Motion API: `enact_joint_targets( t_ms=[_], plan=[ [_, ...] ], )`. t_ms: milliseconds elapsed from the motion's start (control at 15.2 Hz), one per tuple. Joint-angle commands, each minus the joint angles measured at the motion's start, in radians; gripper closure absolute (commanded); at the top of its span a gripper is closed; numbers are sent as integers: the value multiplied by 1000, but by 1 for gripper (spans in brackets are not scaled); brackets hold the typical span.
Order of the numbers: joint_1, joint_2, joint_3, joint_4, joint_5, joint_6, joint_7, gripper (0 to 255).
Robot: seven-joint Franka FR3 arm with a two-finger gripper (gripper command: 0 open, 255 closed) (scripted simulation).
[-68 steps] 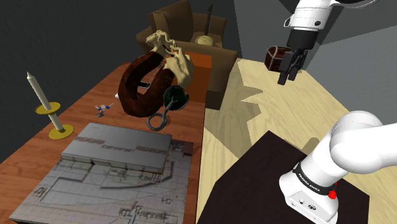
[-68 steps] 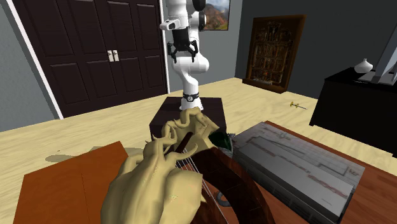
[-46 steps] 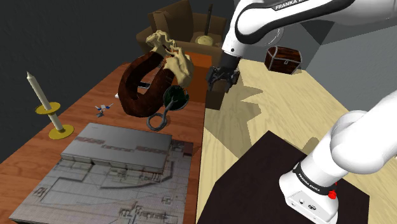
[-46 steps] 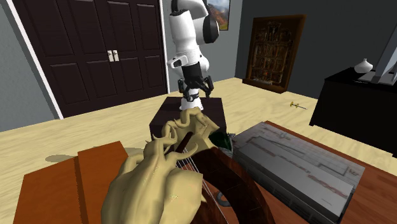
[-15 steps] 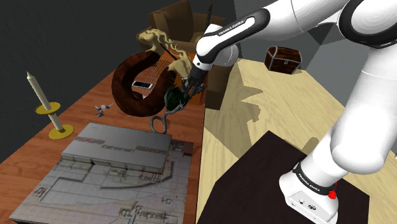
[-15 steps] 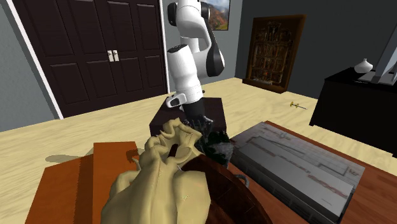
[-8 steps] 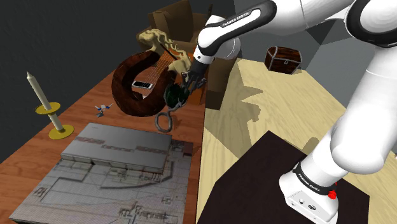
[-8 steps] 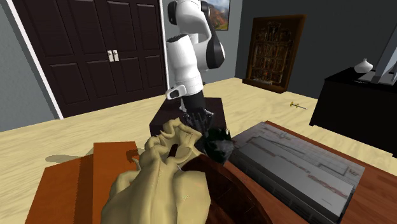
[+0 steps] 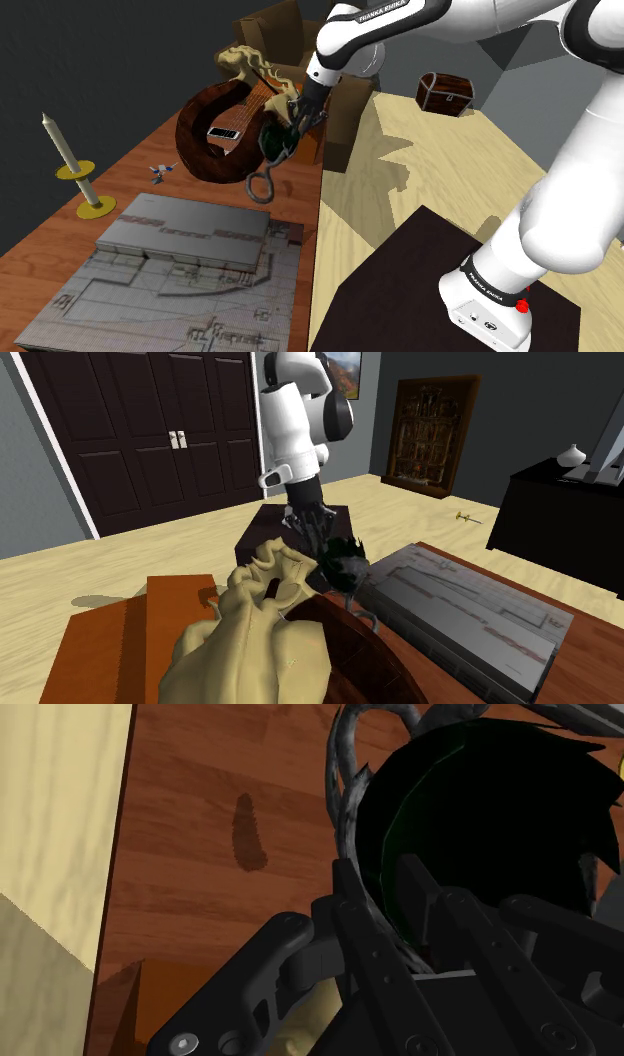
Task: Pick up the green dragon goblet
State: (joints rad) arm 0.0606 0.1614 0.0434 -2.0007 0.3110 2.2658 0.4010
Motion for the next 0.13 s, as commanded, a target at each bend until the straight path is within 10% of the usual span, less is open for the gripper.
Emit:
enact_joint_targets(
  t_ms=[0,66],
  plan=[
    [0,-10,-1,7,-3,-13,5,255],
    [0,-10,-1,7,-3,-13,5,255]
  ],
)
